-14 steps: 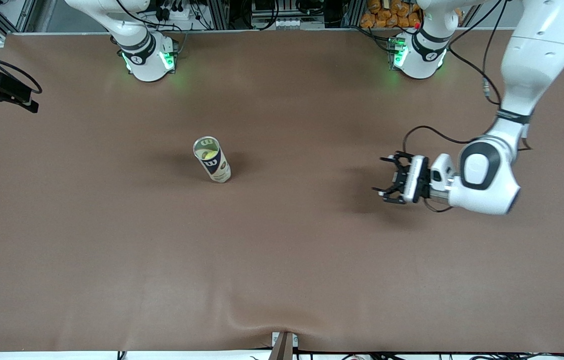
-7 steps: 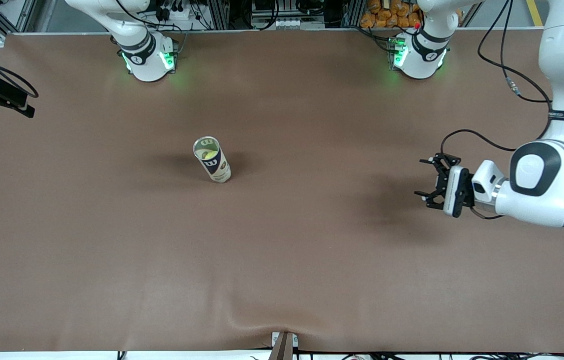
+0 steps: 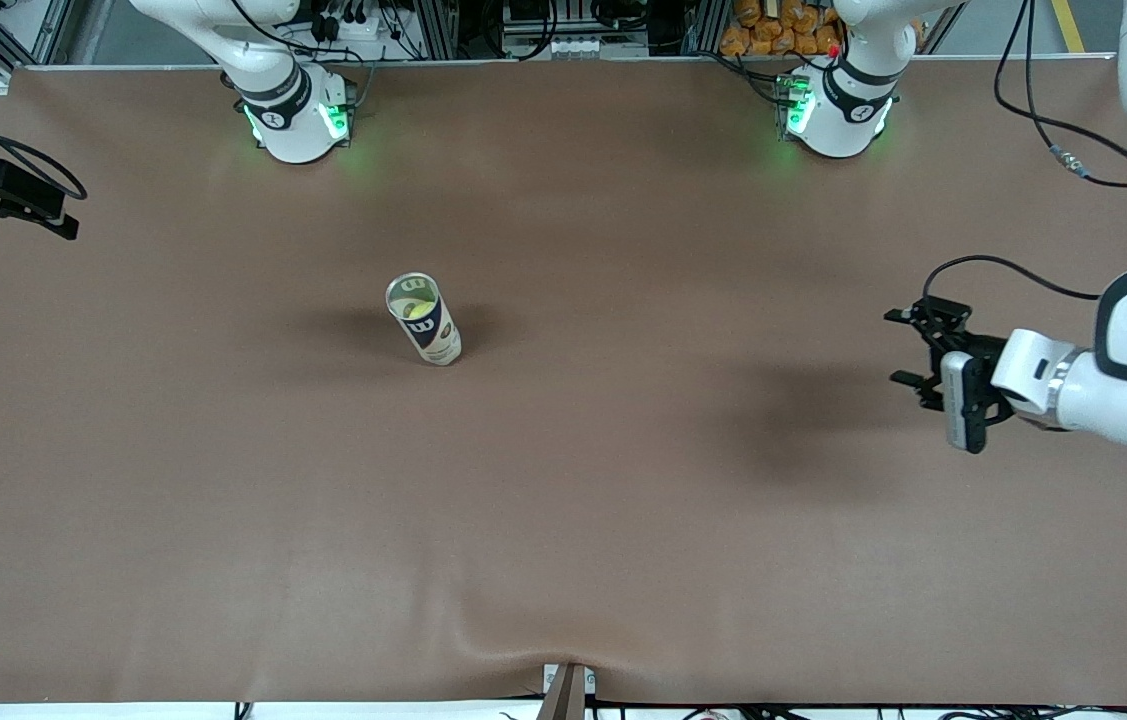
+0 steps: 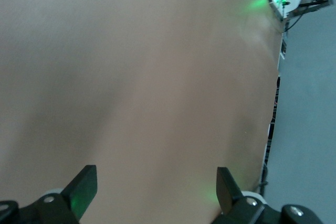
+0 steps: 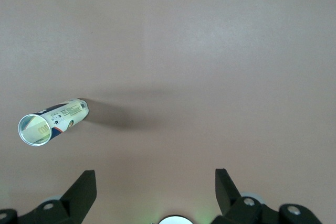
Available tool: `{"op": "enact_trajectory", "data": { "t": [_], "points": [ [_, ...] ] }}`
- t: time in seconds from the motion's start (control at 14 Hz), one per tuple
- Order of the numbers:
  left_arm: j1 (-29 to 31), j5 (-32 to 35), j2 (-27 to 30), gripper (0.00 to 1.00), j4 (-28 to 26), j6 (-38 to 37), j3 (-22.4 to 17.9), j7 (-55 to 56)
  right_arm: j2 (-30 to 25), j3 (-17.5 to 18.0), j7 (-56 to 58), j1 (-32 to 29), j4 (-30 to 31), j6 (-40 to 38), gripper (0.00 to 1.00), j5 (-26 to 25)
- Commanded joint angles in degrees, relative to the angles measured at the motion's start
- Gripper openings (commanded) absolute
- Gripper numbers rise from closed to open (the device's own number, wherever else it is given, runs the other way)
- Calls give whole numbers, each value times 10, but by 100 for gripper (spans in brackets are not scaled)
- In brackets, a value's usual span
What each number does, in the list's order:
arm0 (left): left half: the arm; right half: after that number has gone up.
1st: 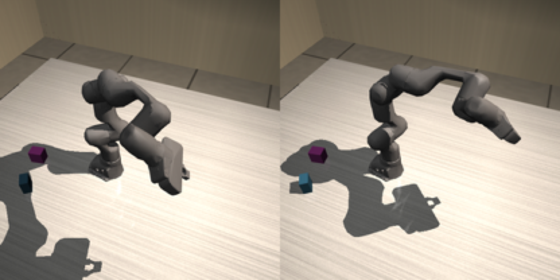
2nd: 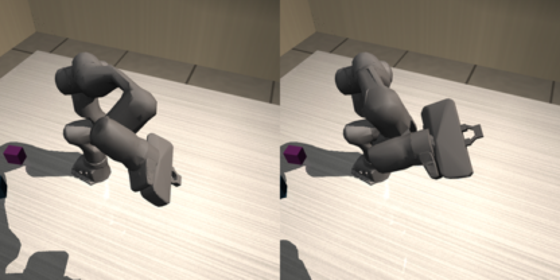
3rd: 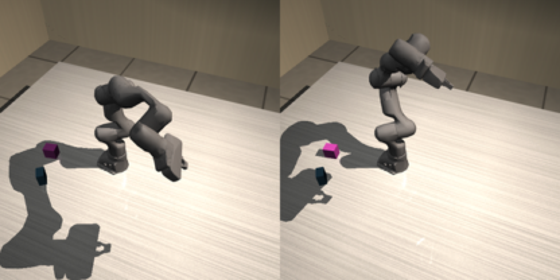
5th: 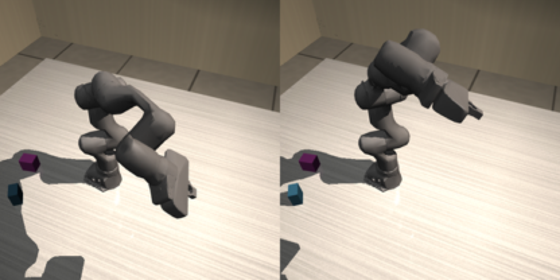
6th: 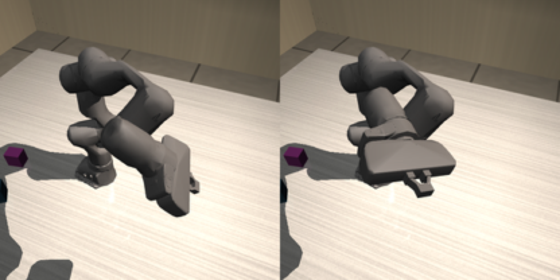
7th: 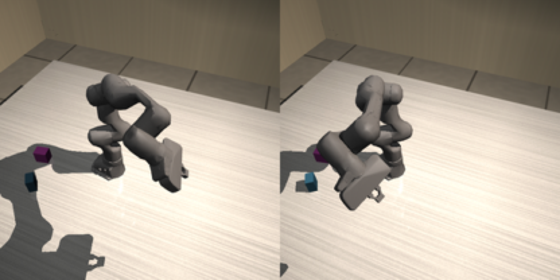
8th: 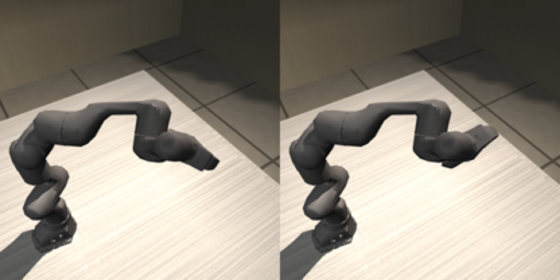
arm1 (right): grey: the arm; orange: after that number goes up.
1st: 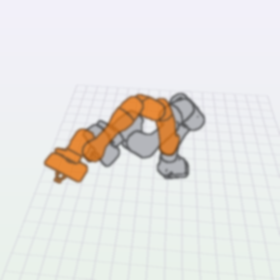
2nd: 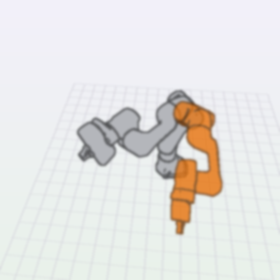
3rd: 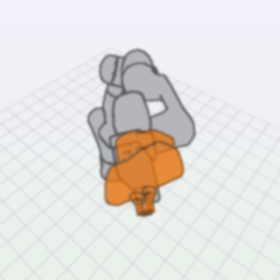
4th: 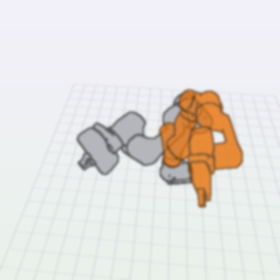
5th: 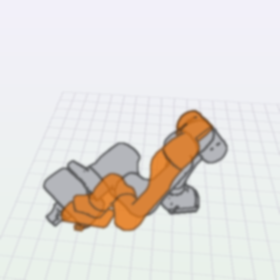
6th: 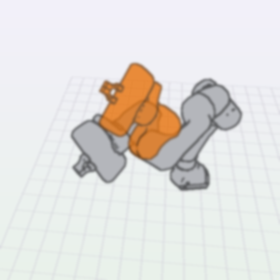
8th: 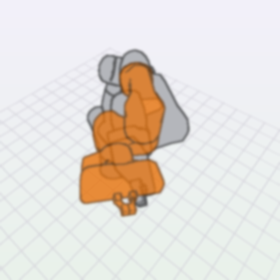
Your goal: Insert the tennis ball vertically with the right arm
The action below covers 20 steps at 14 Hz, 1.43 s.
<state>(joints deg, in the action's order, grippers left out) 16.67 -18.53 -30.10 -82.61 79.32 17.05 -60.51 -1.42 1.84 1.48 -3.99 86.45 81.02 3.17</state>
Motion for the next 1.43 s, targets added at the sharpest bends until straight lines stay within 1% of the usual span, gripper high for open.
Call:
{"op": "enact_trajectory", "data": {
  "t": [0.0, 0.07, 0.14, 0.29, 0.43, 0.57, 0.64, 0.72, 0.79, 0.86, 0.93, 1.0, 1.07, 1.15, 1.22, 1.29, 1.36],
  "points": [
    [-4, 45, 52, 100, 14, -37, -17, 72, 5, 4, 2, -1, -7, 11, 100, -4],
    [-4, 46, 65, 100, 12, -50, -19, 102, 4, 4, 2, -1, -6, 16, 100, -4],
    [-3, 46, 83, 100, 12, -74, -21, 155, 5, 4, 2, -7, -4, 14, 100, -4],
    [-4, 47, 126, 100, 9, -97, -24, 253, 4, 1, 2, -23, 7, 13, 100, -3],
    [-4, 58, 166, 100, 1, -116, -27, 310, 4, 1, 2, -24, 10, 13, 100, 0],
    [-5, 63, 219, 100, -17, -123, -27, 371, 3, 3, 2, -21, 9, 15, 100, 0],
    [-10, 66, 251, 100, -31, -122, -27, 421, 3, 4, 2, -21, 10, 13, 100, 0],
    [-30, 71, 279, 100, -33, -120, -27, 472, 2, 3, 2, -22, 10, 12, 100, 0],
    [-49, 97, 300, 100, -34, -120, -26, 501, 2, 3, 1, -23, 11, 12, 100, 0],
    [-72, 130, 313, 100, -34, -120, -26, 503, 2, 3, 2, -23, 11, 11, 100, 1],
    [-89, 159, 312, 100, -28, -120, -28, 503, 2, 3, 2, -23, 11, 11, 100, 0],
    [-94, 182, 310, 100, -27, -110, -47, 503, 4, 3, 2, -23, 11, 11, 100, 0],
    [-98, 199, 309, 100, -27, -81, -70, 503, 4, 3, 2, -23, 12, 11, 100, 0],
    [-100, 202, 311, 100, -27, -50, -83, 512, 4, 3, 2, -23, 12, 11, 100, 0],
    [-100, 195, 317, 100, -26, -46, -92, 510, 4, 3, 2, -23, 12, 11, 100, 0],
    [-100, 183, 334, 100, -33, -46, -93, 519, 4, 3, 2, -23, 13, 11, 100, 0],
    [-100, 180, 351, 100, -47, -41, -94, 558, 4, 3, 2, -23, 14, 11, 100, 0]
  ]
}}
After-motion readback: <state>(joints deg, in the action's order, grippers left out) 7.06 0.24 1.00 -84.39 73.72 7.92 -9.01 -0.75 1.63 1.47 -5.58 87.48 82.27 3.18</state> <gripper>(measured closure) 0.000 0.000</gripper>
